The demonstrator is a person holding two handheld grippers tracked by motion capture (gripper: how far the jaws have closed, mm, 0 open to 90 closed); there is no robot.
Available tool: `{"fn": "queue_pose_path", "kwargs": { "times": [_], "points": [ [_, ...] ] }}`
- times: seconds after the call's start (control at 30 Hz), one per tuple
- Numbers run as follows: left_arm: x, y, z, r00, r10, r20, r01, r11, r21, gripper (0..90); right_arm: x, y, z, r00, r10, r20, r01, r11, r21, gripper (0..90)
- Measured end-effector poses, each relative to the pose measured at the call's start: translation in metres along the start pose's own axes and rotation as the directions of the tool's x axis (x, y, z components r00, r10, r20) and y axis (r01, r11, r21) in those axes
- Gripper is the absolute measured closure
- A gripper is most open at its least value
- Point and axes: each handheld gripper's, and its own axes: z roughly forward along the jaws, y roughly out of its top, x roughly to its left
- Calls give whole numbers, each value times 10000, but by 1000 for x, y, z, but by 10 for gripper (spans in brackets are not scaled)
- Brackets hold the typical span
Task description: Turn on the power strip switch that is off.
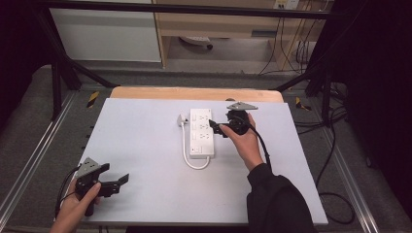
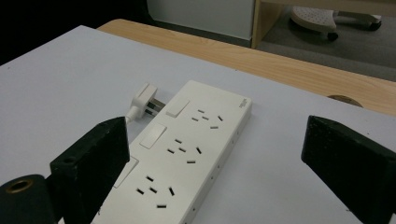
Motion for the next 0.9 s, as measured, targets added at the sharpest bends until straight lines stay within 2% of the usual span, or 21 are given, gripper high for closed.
{"fn": "queue_pose_path", "kwargs": {
  "times": [0.23,0.57,0.73,0.9],
  "points": [
    [0,0,0,10000,-31,23,31,10000,-7,91,4,13,18,9998,201,-90,-200,9998,23,92],
    [1,0,0,10000,-41,39,41,10000,-25,91,7,23,36,9995,296,-60,-296,9995,89,95],
    [0,0,0,10000,-31,73,31,10000,-25,91,8,26,41,9997,224,3,-224,9997,123,96],
    [-1,1,2,9999,77,102,-77,10000,-5,91,10,27,46,9994,346,44,-346,9994,55,102]
  ]
}}
